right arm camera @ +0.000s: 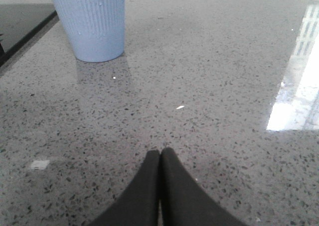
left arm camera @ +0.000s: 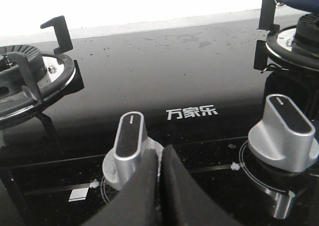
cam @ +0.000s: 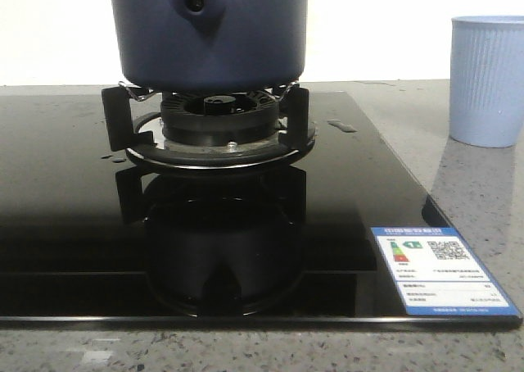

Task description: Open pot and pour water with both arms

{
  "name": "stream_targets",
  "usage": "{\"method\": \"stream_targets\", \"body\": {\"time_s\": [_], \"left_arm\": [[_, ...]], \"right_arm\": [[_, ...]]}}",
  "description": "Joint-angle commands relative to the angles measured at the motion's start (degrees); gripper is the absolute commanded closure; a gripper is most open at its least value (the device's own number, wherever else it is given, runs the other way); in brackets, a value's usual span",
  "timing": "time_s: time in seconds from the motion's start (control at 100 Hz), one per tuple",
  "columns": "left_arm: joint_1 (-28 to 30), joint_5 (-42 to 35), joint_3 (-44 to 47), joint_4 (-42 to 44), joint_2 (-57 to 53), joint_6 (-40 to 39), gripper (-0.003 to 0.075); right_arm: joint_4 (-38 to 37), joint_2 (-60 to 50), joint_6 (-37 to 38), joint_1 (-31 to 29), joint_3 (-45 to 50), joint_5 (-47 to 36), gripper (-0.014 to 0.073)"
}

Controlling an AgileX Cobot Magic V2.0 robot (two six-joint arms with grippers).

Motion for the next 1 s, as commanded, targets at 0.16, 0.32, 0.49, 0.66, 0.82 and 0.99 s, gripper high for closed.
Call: {"method": "stream_targets", "body": {"time_s": [0.16, 0.32, 0.49, 0.66, 0.82, 0.99], "left_arm": [[0.0, -4.0, 1.9, 0.0, -1.5, -0.6, 0.0739], [0.0, -4.0, 1.9, 0.0, -1.5, -0.6, 0.0739], [0.0, -4.0, 1.9, 0.0, -1.5, -0.6, 0.0739], [0.0, -4.0, 1.9, 0.0, -1.5, -0.6, 0.0739], [0.0, -4.0, 1.9, 0.0, -1.5, -0.6, 0.0739], [0.0, -9.2, 1.9, -11.7, -1.5, -0.7, 0.0739]], "right_arm": [[0.1, -1.1, -0.4, -0.3, 1.6, -0.8, 0.066], [0.1, -1.1, -0.4, -0.3, 1.6, -0.8, 0.066], [0.1, -1.1, -0.4, -0.3, 1.6, -0.8, 0.066], [0.1, -1.1, -0.4, -0.3, 1.6, -0.8, 0.066], [-0.8, -1.1, -0.4, -0.3, 1.6, -1.8, 0.066], [3.2, -1.1, -0.4, -0.3, 1.6, -11.9, 0.066]]}}
